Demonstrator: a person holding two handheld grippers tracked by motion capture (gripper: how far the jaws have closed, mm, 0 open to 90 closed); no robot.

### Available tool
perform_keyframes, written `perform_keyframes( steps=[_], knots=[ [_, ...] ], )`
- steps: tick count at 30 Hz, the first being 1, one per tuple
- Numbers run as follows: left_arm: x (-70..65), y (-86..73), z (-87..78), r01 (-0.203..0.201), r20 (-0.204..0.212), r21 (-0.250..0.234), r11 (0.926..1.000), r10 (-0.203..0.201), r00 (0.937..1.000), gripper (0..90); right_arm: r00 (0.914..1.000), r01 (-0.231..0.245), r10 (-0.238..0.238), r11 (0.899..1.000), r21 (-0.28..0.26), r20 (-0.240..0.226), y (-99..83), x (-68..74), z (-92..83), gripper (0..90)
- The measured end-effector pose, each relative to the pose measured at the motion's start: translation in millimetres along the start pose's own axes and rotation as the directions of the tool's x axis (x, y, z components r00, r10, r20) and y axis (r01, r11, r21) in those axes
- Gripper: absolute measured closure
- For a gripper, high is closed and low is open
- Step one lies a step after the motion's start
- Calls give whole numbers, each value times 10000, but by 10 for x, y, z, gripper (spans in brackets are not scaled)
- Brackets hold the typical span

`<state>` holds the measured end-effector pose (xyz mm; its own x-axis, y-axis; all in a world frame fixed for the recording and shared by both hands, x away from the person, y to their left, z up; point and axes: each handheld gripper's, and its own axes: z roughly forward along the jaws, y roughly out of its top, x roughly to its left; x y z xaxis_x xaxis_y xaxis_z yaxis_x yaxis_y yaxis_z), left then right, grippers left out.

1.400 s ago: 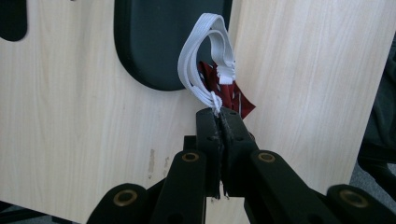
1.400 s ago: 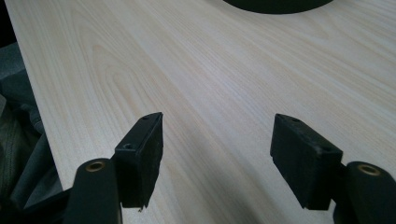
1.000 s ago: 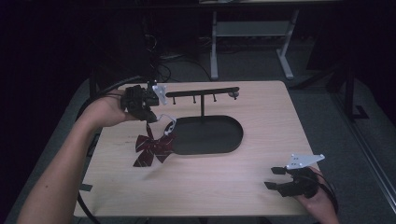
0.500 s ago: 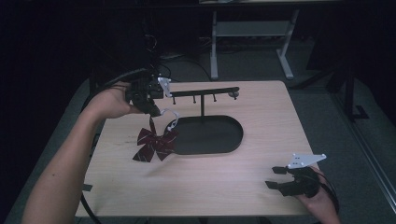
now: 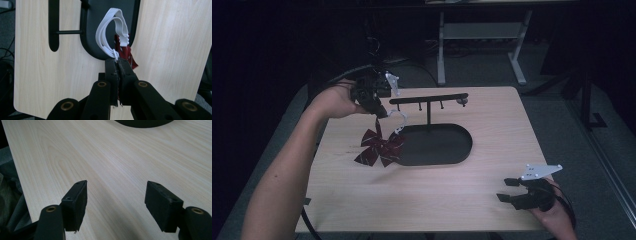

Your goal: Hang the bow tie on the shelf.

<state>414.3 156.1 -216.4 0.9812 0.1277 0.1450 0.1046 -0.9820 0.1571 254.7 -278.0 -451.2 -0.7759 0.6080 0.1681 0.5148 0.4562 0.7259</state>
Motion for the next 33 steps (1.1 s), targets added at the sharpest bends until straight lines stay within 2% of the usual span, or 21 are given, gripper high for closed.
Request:
perform_keyframes(
  steps=[8,11,12,19,33],
  knots=[
    [143,46,19,179,4,67,9998,-179,9998,877,10000,-28,28,10000,-40,-12,-1,-7,-6,340],
    [191,60,57,420,13,32,9991,-420,9991,877,10000,0,0,10000,-74,0,3,-9,-7,340],
    [215,66,67,360,22,108,9993,-360,9994,876,10000,-9,9,10000,-85,-9,5,-8,-8,340],
    [357,81,137,693,125,238,9973,-696,9975,876,10000,-4,4,10000,-88,6,2,-16,-15,340],
    [509,97,230,1013,230,603,9930,-1028,9944,875,10000,-27,27,9999,-119,7,-3,-24,-24,340]
  ],
)
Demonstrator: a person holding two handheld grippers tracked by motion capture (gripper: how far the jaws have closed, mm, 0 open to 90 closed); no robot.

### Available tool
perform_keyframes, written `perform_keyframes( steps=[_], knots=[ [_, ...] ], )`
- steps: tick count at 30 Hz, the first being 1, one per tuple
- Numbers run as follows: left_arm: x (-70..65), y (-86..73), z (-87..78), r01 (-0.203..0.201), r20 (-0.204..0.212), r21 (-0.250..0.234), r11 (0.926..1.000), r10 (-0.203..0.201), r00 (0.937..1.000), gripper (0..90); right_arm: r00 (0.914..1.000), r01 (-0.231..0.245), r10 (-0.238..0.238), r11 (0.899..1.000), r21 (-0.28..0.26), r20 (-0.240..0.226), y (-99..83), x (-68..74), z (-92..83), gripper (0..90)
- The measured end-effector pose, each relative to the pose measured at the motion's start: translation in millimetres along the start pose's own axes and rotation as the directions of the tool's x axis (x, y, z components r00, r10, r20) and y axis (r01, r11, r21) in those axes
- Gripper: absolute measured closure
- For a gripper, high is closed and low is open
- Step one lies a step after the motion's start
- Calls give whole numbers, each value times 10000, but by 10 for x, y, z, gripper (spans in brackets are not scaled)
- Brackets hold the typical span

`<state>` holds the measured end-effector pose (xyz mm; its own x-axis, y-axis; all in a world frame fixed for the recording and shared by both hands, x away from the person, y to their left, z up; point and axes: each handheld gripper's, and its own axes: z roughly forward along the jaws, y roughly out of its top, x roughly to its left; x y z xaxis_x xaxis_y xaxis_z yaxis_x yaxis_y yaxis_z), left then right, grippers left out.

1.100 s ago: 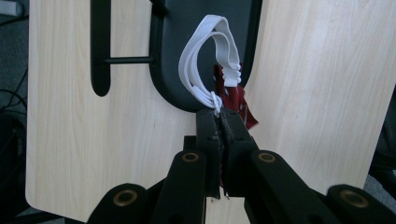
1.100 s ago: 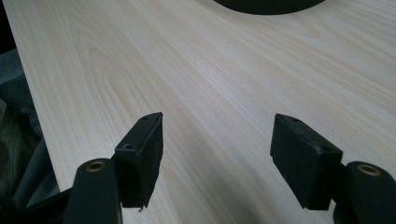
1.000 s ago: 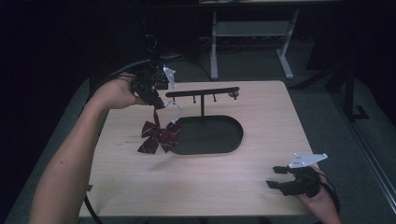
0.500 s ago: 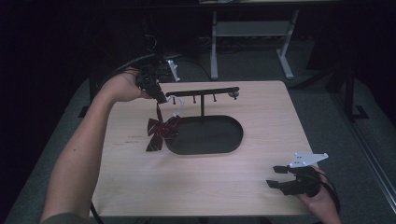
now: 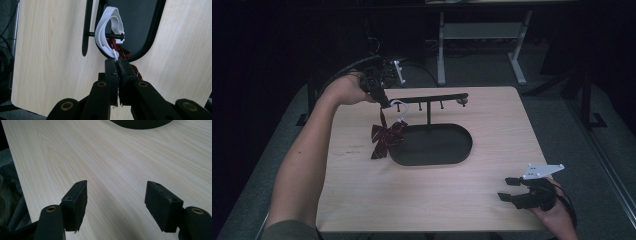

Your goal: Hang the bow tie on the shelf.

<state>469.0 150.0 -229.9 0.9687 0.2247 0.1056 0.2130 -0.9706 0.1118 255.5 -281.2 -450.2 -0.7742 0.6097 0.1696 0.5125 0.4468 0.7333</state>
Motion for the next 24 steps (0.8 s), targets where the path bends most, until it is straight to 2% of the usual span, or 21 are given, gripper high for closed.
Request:
perform_keyframes(
  steps=[9,24],
  knots=[
    [44,14,79,364,-72,286,9989,-362,9993,873,10000,15,-15,10000,6,-1,-1,5,-2,340],
    [77,-17,120,583,-84,546,9968,-579,9983,857,10000,24,-24,10000,12,15,3,12,-2,340]
  ],
)
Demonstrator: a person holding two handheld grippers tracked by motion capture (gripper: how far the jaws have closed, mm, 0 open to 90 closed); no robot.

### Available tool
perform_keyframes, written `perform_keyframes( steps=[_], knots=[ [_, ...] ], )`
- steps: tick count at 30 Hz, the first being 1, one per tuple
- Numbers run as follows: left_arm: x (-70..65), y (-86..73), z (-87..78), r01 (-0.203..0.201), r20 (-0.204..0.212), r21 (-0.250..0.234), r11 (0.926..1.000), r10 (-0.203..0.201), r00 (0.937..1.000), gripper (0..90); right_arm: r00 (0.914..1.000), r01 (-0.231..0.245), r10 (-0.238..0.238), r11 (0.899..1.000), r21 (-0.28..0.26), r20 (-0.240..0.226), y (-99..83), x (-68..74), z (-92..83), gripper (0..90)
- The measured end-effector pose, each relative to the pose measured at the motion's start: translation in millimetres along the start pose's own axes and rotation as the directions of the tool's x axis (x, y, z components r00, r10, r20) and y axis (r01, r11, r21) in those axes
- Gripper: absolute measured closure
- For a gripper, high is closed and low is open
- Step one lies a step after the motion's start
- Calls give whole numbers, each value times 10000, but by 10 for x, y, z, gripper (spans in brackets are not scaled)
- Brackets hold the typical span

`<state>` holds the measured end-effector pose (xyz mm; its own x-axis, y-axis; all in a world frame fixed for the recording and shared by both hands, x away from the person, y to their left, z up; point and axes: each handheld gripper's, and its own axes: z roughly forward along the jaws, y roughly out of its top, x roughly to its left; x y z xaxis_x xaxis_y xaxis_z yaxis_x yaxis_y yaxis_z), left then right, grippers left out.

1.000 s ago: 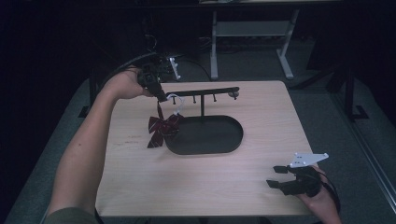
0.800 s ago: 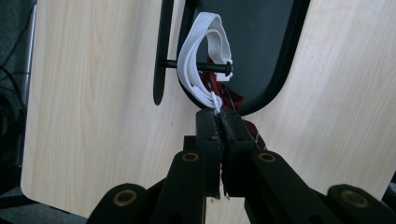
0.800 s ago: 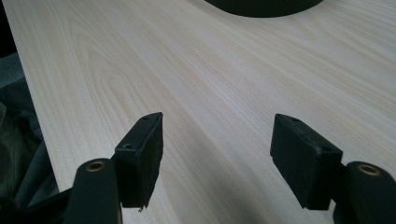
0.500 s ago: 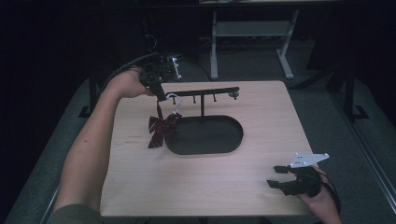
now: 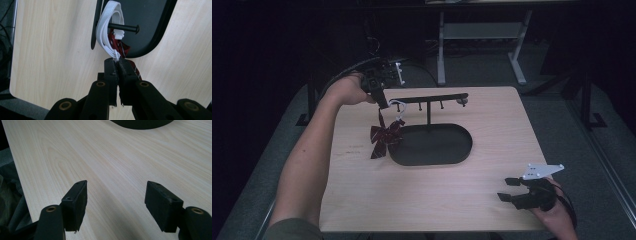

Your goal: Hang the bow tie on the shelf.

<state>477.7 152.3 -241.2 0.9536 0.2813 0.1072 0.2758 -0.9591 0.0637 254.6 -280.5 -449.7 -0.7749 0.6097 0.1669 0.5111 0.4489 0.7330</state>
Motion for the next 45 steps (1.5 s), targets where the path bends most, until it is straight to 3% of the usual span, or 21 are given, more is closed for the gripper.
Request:
perform_keyframes(
  steps=[11,19,32,45],
  knots=[
    [-9,-20,21,72,-61,83,9999,-72,10000,798,10000,4,-4,10000,5,-23,2,5,4,340],
    [-62,-47,27,-11,203,5,10000,10,9998,788,10000,26,-26,10000,43,-11,6,8,7,340],
    [-141,-137,53,13,266,-5,10000,-13,9996,767,10000,49,-49,10000,15,25,1,17,4,340],
    [-203,-125,33,-214,217,-181,9996,217,9995,757,10000,-45,45,10000,55,67,-5,4,-2,340]
  ],
)
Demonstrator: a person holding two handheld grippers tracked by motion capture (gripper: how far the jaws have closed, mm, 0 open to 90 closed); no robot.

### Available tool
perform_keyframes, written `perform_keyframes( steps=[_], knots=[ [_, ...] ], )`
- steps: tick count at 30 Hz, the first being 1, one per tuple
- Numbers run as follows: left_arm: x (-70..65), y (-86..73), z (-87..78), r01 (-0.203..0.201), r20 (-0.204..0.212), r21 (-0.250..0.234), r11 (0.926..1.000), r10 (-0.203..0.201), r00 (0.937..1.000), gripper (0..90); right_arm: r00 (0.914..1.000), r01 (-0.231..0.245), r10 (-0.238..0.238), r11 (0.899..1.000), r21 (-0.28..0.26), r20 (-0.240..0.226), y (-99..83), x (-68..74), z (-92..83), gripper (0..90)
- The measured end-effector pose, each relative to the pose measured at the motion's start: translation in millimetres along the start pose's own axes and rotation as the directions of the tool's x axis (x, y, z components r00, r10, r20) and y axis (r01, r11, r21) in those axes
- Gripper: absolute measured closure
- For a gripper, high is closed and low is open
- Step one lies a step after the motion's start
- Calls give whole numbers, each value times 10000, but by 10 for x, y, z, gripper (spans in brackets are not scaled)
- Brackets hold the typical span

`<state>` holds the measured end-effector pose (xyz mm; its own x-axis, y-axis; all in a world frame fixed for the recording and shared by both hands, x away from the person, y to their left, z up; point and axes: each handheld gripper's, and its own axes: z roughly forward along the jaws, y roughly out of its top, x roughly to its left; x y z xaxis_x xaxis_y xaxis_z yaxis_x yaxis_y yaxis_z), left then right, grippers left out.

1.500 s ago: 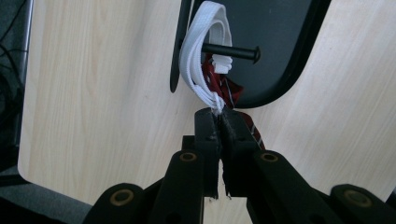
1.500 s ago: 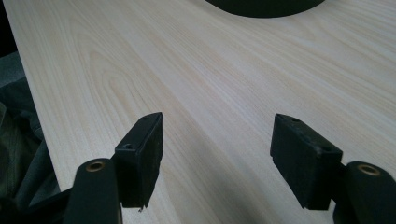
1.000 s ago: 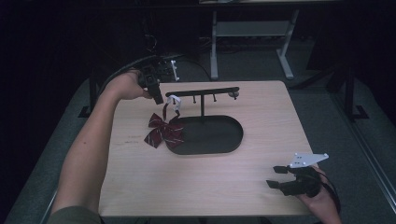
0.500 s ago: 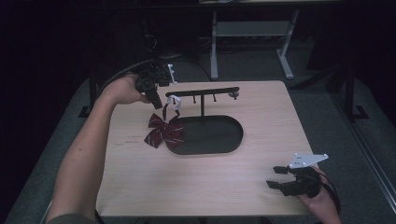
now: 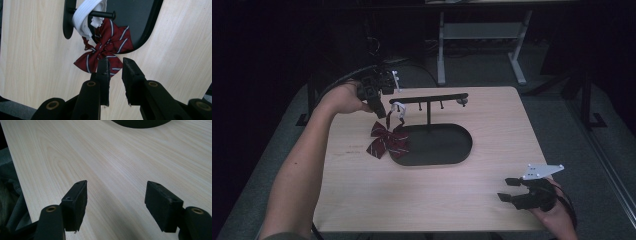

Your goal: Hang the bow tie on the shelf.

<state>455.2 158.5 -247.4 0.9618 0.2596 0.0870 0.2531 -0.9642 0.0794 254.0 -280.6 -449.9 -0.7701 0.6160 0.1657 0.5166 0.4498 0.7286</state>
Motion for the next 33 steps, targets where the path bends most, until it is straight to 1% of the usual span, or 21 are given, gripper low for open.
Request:
perform_keyframes(
  steps=[8,10,11,14,20,21,24,26,27,28,30,33],
  knots=[
    [-43,-56,17,56,68,-124,9999,-55,10000,748,10000,20,-20,10000,-31,28,-4,1,-12,340],
    [-54,-74,32,122,83,-205,9997,-120,9999,743,10000,15,-15,10000,-29,38,-5,2,-10,340],
    [-60,-79,40,125,95,-142,9998,-123,9999,743,10000,28,-28,10000,-24,49,-6,2,-10,340],
    [-82,-105,64,180,145,-308,9994,-175,9997,741,10000,26,-26,10000,-14,45,-4,6,-12,340],
    [-115,-160,97,260,165,-362,9990,-254,9995,730,10000,26,-26,10000,-1,60,-6,1,-5,340],
    [-122,-166,100,263,171,-292,9992,-259,9995,726,10000,29,-29,10000,5,60,-7,0,-4,340],
    [-152,-185,105,276,223,-490,9984,-265,9994,720,10000,11,-11,10000,13,67,-8,0,-4,341],
    [-180,-195,113,316,224,-530,9981,-305,9993,720,10000,2,-2,10000,-16,64,-7,-1,-3,340],
    [-188,-199,112,223,210,-486,9986,-213,9996,718,10000,-3,3,10000,-15,59,-7,0,-3,340],
    [-208,-204,116,291,203,-553,9980,-281,9994,717,10000,18,-18,10000,13,83,-6,-1,-4,340],
    [-229,-216,116,224,206,-588,9980,-212,9996,715,10000,8,-8,10000,20,91,-5,1,-3,340],
    [-265,-232,113,166,168,-483,9987,-158,9997,710,9999,-18,17,10000,45,100,-5,1,1,340]
  ],
)
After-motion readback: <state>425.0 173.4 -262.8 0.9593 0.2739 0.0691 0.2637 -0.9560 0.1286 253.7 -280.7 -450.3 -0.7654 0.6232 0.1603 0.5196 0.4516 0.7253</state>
